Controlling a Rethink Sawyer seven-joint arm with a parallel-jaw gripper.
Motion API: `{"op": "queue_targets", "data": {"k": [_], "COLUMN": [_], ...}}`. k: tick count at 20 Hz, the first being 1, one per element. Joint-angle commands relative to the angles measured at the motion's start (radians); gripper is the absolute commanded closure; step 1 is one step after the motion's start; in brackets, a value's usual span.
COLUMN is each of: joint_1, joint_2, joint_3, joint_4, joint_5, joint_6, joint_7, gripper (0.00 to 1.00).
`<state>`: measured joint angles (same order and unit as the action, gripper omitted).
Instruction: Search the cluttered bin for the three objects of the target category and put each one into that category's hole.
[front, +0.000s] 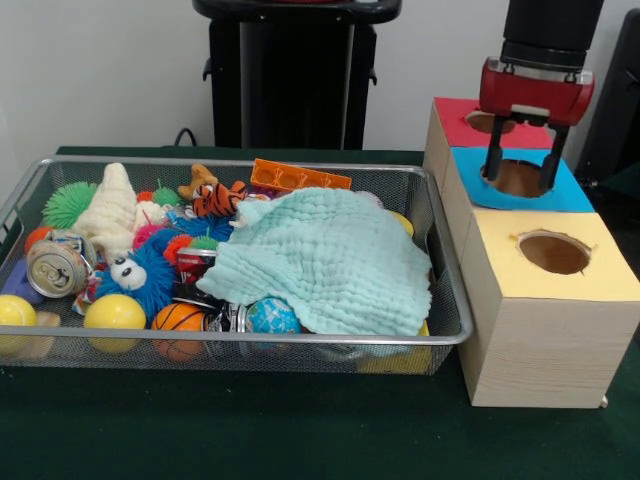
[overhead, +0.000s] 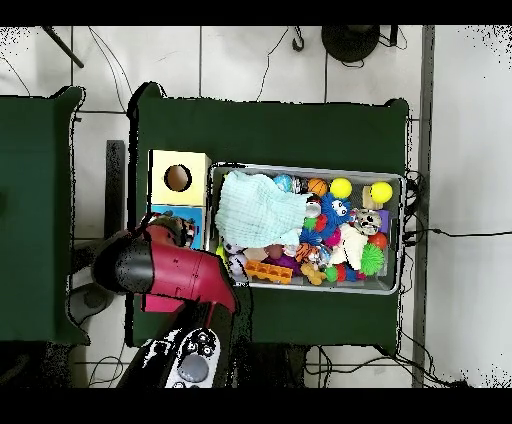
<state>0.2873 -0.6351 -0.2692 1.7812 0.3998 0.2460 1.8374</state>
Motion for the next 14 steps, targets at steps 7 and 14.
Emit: {"op": "queue_targets", "data": {"k": [7, 14], "joint_1": [-0.061, -0.153], "joint_2": [-0.081, -0.104], "joint_3": [-0.011, 0.03], "joint_4": [-0.013, -0.014], "joint_5": [-0.027, -0.071], "joint_6": [0.156, 0.153], "joint_7": [0.132, 0.038], "gripper": [0.0, 0.0]}}
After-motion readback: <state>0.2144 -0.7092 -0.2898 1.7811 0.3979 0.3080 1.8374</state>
